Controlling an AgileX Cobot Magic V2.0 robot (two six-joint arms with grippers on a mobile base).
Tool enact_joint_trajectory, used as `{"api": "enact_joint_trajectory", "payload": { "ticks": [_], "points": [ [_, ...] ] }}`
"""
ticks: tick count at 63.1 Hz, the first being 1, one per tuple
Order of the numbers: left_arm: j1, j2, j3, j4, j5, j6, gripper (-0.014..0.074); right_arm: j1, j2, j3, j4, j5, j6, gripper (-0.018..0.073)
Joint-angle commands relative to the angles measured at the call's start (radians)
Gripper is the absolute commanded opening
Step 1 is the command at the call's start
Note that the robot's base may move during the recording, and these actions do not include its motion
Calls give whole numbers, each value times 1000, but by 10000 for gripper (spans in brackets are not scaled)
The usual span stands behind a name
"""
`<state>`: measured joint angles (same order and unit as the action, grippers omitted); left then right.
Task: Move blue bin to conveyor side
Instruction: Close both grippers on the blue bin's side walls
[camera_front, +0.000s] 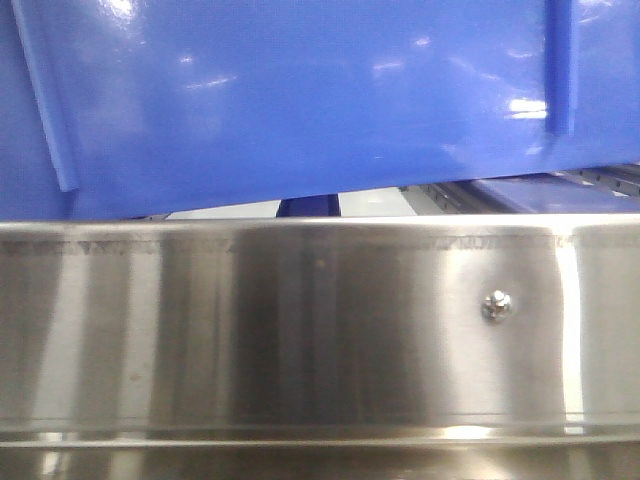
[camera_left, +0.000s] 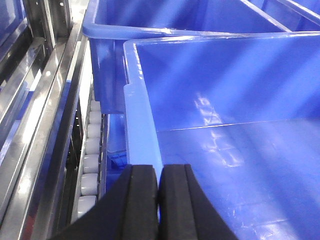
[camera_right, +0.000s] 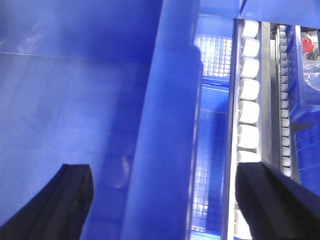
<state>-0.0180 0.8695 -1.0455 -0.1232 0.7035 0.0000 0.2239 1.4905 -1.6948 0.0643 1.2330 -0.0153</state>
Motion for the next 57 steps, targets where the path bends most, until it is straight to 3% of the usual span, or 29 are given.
{"api": "enact_joint_trajectory", "payload": {
  "ticks": [1,14,44,57],
  "points": [
    [2,-1,-5,-12,-11,0,-6,-1,-11,-1,-17,-12,-2,465],
    [2,-1,-5,-12,-11,0,-6,-1,-11,-1,-17,-12,-14,431],
    [2,-1,-5,-12,-11,0,-6,-1,-26,-1,-17,-12,-50,-98],
    [2,0,-5,-12,-13,0,-6,-1,-26,-1,-17,-12,-54,-89]
  ]
}}
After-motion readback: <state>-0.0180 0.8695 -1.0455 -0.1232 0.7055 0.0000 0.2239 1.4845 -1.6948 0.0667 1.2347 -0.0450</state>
